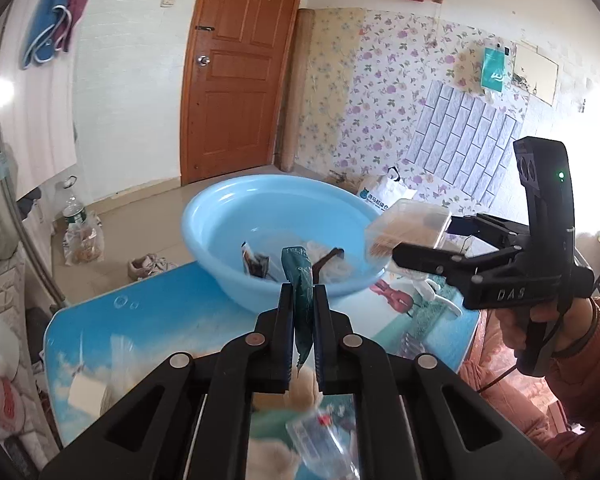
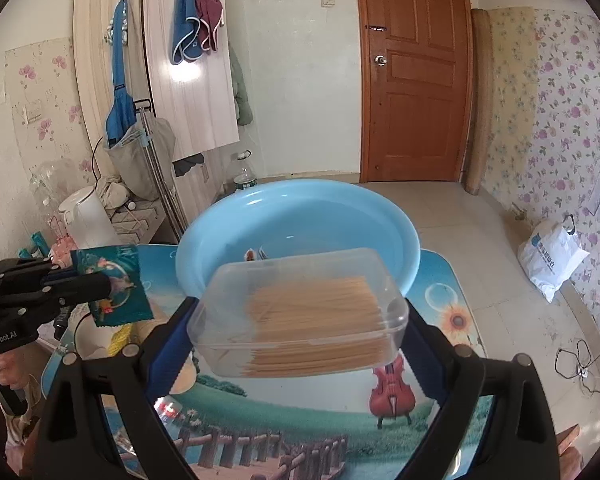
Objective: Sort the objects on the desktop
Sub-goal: 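Carry both items over the blue basin and open both grippers to drop them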
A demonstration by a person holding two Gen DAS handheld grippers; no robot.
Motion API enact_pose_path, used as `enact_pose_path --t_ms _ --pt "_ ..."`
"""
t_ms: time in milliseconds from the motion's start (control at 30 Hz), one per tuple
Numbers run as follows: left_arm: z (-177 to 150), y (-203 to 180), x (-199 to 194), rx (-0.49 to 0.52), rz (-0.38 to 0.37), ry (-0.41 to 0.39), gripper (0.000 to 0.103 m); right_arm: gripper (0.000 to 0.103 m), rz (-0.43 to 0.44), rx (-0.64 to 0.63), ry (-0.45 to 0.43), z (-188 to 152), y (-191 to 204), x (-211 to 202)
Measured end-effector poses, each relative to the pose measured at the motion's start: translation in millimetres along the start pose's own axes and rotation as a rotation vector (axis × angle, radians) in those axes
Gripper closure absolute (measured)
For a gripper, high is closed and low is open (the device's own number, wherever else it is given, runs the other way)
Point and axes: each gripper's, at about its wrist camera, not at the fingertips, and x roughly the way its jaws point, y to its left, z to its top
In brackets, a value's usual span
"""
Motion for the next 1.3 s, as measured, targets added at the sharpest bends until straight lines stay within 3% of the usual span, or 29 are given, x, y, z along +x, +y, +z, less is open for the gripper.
enact_pose_path --t_ms 167,567,633,700,767,867,1000,1100,1300 --pt "18 5 24 -0.01 -0.034 -0.011 0.096 0.008 -0.01 -0.003 0.006 9 -5 16" --pt "36 -4 79 0.057 0.003 0.017 0.096 0.008 -0.038 0.02 0.039 10 -20 44" --pt "39 -4 86 0.062 0.026 0.023 0.087 0.008 -0.036 0.026 0.045 8 -21 46" --pt "40 -2 89 0.047 0.016 0.028 0.068 0.008 -0.032 0.029 0.045 8 -21 46" --pt "39 -2 88 0.045 0.001 0.03 0.063 0.008 -0.033 0.034 0.045 8 -22 47" --pt "38 -2 84 0.062 0.05 0.026 0.051 0.008 -0.036 0.049 0.045 7 -24 47" --pt "38 6 74 0.028 0.043 0.011 0.022 0.008 -0.032 0.059 0.047 9 -24 48" --pt "36 9 64 0.008 0.058 0.006 0.012 0.008 -0.027 0.061 0.005 12 -21 41" --pt "29 10 48 -0.017 0.091 0.002 0.006 0.006 -0.04 0.021 -0.058 17 -5 28"
